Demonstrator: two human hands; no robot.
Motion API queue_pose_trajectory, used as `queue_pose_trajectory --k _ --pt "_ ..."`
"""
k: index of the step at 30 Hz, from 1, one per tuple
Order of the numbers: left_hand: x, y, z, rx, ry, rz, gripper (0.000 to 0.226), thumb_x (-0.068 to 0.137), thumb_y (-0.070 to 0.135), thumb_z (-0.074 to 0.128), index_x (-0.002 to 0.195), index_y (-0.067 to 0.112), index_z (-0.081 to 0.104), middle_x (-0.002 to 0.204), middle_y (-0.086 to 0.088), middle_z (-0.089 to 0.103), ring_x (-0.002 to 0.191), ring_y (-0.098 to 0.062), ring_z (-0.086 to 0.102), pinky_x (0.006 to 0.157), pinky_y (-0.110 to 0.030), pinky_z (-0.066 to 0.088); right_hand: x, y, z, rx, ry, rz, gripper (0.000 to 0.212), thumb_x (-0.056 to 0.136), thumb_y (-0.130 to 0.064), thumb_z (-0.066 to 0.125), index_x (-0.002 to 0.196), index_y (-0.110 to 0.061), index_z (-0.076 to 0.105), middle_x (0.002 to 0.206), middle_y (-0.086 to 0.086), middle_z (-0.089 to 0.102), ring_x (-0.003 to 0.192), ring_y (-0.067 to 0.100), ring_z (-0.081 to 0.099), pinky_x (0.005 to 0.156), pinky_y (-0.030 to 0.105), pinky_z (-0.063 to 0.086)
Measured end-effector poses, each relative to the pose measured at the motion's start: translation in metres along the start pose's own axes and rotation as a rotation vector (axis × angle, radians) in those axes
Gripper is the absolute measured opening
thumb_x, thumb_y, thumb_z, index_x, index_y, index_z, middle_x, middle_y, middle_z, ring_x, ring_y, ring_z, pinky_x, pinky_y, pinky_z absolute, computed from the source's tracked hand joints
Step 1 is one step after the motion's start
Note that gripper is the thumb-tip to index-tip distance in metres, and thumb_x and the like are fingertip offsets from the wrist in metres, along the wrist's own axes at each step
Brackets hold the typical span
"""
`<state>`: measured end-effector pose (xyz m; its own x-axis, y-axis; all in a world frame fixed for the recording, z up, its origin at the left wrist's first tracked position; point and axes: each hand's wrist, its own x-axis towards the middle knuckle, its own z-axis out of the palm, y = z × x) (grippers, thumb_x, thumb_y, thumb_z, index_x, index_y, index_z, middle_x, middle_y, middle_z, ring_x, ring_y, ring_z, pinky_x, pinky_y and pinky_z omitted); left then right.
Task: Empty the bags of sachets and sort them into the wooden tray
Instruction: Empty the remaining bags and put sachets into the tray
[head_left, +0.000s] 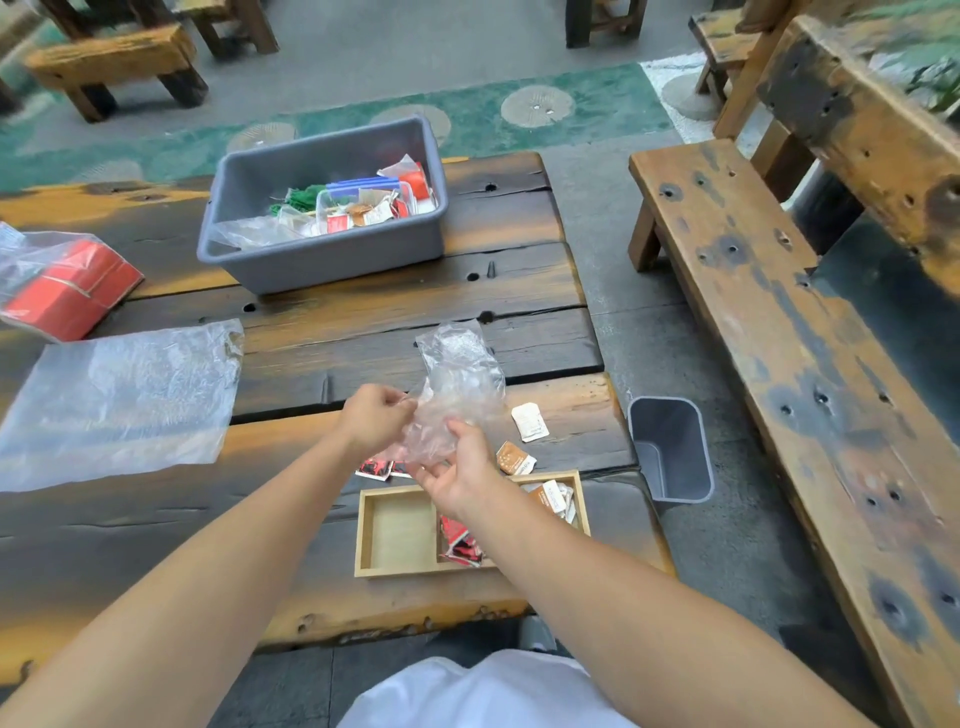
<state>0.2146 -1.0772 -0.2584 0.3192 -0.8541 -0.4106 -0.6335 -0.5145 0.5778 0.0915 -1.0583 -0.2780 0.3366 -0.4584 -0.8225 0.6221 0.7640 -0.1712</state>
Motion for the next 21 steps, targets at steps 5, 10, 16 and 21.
queue_pose_trajectory --k 5,10,16,21 --pt "0.032 -0.001 -0.008 -0.357 -0.042 -0.051 0.011 0.099 0.012 0.056 0.095 0.006 0.064 0.08 -0.004 0.068 0.045 -0.001 0.061 0.055 -0.026 0.045 0.034 -0.028 0.022 -0.198 0.011 -0.177 0.042 0.097 -0.011 0.046 0.134 -0.029 0.051 0.125 0.009 0.062 0.09 0.028 0.063 0.065 0.033 0.053" --pt "0.071 -0.01 -0.017 -0.648 -0.085 -0.197 0.01 0.099 0.01 0.057 0.091 0.013 0.061 0.081 -0.006 0.066 0.068 -0.016 0.063 0.064 -0.029 0.048 0.065 -0.059 0.043 -0.453 0.079 -0.329 0.038 0.089 0.0 0.047 0.11 -0.026 0.066 0.088 0.002 0.064 0.056 0.016 0.05 0.047 0.025 0.034" --pt "0.113 -0.033 -0.006 -0.817 -0.124 -0.337 0.012 0.099 0.007 0.054 0.094 0.016 0.06 0.084 -0.006 0.067 0.068 -0.018 0.064 0.064 -0.031 0.051 0.108 -0.086 0.043 -0.697 0.23 -0.432 0.018 0.09 -0.012 0.062 0.107 -0.018 0.063 0.083 0.006 0.062 0.054 0.012 0.049 0.045 0.022 0.035" --pt "0.144 -0.044 0.017 -0.826 -0.137 -0.403 0.018 0.1 0.008 0.054 0.088 0.019 0.062 0.08 -0.003 0.066 0.049 -0.009 0.062 0.057 -0.027 0.051 0.131 -0.098 0.034 -0.798 0.339 -0.469 0.007 0.09 -0.015 0.067 0.096 -0.016 0.063 0.079 0.002 0.058 0.059 0.013 0.052 0.047 0.024 0.036"
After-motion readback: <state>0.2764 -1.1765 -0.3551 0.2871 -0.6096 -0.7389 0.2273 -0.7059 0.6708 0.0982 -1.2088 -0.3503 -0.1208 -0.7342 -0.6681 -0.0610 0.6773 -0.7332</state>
